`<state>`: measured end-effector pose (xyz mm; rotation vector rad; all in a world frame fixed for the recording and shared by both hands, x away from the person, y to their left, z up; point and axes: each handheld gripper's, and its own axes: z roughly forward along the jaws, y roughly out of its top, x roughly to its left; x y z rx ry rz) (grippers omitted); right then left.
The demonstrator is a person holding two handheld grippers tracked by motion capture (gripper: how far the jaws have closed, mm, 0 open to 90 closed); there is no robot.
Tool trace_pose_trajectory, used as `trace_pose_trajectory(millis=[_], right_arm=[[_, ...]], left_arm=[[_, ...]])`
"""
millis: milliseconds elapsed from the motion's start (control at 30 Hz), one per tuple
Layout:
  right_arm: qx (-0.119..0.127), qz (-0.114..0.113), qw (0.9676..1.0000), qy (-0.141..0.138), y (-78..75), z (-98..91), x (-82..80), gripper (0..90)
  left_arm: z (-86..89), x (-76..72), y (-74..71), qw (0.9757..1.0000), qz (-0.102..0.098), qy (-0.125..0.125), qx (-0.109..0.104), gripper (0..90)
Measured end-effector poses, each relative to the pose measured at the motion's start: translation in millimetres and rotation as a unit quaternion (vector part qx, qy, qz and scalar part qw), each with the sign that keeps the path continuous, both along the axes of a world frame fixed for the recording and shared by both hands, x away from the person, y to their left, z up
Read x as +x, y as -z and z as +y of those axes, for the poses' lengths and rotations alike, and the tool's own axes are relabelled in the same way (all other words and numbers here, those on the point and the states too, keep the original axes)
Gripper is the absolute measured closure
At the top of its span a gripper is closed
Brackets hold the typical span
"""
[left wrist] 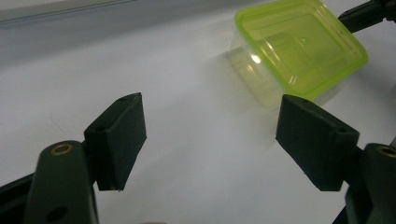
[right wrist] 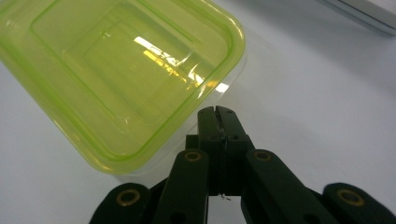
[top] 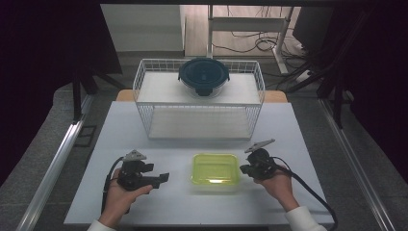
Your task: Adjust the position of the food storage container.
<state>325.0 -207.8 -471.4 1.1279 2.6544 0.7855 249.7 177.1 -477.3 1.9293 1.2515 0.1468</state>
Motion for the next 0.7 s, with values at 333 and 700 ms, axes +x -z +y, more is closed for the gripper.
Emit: trace_pose_trajectory(millis=[333, 700], right_arm=[[0.024, -0.01, 0.9997, -0.002, 8.6, 20.7, -3.7, 88.7], [0.02, -0.011, 0.9995, -0.021, 13.5, 43.9, -4.0, 88.7]], left_arm=[[0.0, 0.2, 0.1, 1.0, 0.0, -0.001, -0.001, 24.1], [1.3, 0.2, 0.3, 1.0, 0.0, -0.002, -0.002, 24.1]])
